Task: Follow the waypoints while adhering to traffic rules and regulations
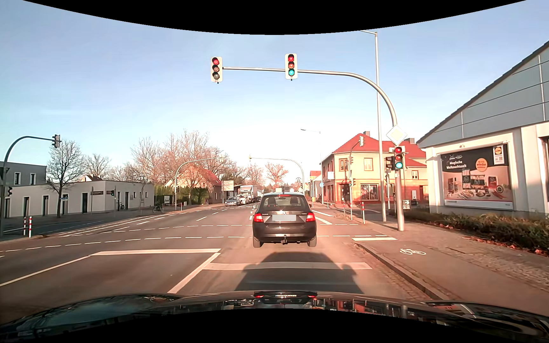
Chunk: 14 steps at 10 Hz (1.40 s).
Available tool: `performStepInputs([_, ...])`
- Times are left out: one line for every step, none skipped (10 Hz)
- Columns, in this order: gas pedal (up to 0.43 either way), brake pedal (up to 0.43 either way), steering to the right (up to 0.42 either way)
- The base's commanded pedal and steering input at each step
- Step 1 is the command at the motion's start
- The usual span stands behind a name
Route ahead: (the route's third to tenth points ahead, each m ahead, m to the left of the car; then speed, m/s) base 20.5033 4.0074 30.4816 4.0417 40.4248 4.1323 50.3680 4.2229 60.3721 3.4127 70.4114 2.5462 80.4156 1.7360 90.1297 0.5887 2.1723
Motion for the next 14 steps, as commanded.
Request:
performStepInputs([0.248, 0.000, -0.006])
performStepInputs([0.248, 0.000, -0.007])
performStepInputs([0.248, 0.000, -0.010])
performStepInputs([0.248, 0.000, -0.012])
performStepInputs([0.248, 0.000, -0.014])
performStepInputs([0.248, 0.000, -0.015])
performStepInputs([0.260, 0.000, -0.015])
performStepInputs([0.260, 0.000, -0.016])
performStepInputs([0.260, 0.000, -0.017])
performStepInputs([0.260, 0.000, -0.018])
performStepInputs([0.260, 0.000, -0.019])
performStepInputs([0.268, 0.000, -0.021])
performStepInputs([0.268, 0.000, -0.023])
performStepInputs([0.280, 0.000, -0.024])
